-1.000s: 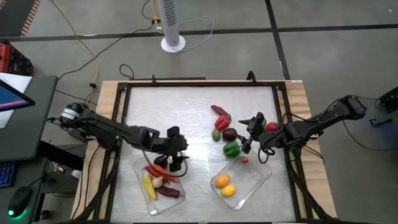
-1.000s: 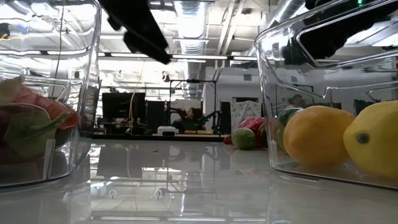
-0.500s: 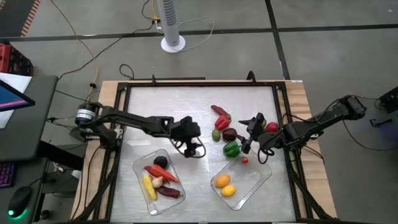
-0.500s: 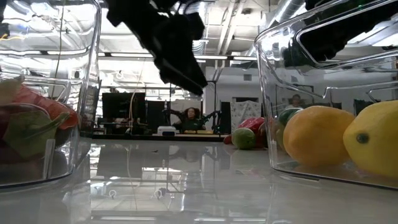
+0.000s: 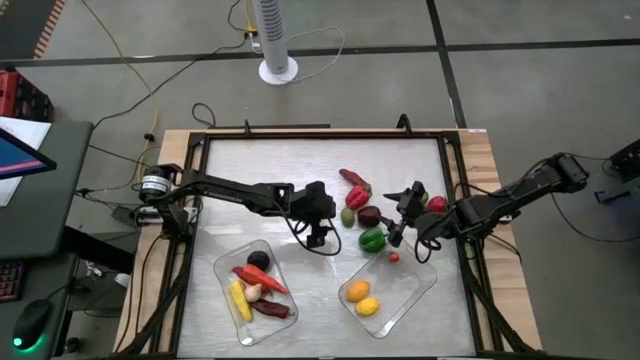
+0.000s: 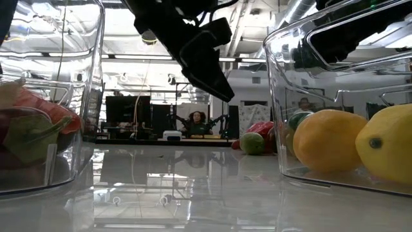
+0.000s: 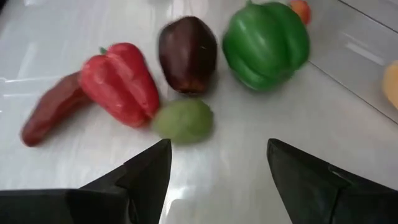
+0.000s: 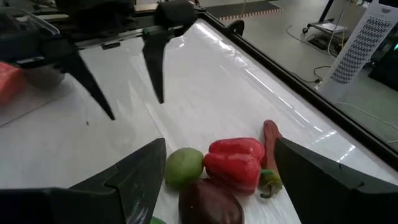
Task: Sort produce into baskets
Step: Put the red bell pepper into the left transparent bin
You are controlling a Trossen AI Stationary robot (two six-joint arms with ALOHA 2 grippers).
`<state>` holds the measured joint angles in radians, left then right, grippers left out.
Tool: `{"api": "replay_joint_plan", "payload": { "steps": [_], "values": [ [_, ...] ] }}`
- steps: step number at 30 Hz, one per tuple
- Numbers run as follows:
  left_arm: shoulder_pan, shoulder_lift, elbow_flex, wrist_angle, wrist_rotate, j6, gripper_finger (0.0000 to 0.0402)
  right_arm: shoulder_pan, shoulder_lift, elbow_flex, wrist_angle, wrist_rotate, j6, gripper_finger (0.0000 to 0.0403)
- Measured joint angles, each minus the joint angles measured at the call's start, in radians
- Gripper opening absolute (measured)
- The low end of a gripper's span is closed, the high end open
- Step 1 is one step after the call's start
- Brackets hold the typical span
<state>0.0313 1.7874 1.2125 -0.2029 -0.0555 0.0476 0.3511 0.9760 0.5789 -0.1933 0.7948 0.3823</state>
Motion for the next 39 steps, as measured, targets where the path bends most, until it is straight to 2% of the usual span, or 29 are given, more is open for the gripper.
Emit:
{"api": "replay_joint_plan", "payload": {
  "steps": [8,15,19,23,26,39],
  "values": [
    [0.017,0.0,0.001,0.049,0.025,-0.019,0.0252,-0.009,0.0,0.0,0.014,-0.004,-0.012,0.0324],
    [0.007,-0.022,0.0,0.018,0.053,-0.029,0.0251,-0.013,0.035,0.001,0.019,-0.011,-0.005,0.0324],
    [-0.04,-0.08,-0.019,0.028,-0.003,0.034,0.0251,-0.03,0.065,0.001,0.037,-0.02,-0.006,0.0324],
    [-0.073,-0.159,-0.078,0.074,-0.074,0.076,0.0251,-0.057,0.086,0.001,0.068,-0.066,-0.006,0.0324],
    [-0.078,-0.225,-0.146,0.125,-0.09,0.072,0.0251,-0.079,0.092,0.001,0.084,-0.093,-0.006,0.0324],
    [-0.078,-0.511,-0.45,0.282,-0.188,-0.004,0.0251,-0.117,0.092,0.001,0.075,-0.113,0.013,0.0324]
  ]
}}
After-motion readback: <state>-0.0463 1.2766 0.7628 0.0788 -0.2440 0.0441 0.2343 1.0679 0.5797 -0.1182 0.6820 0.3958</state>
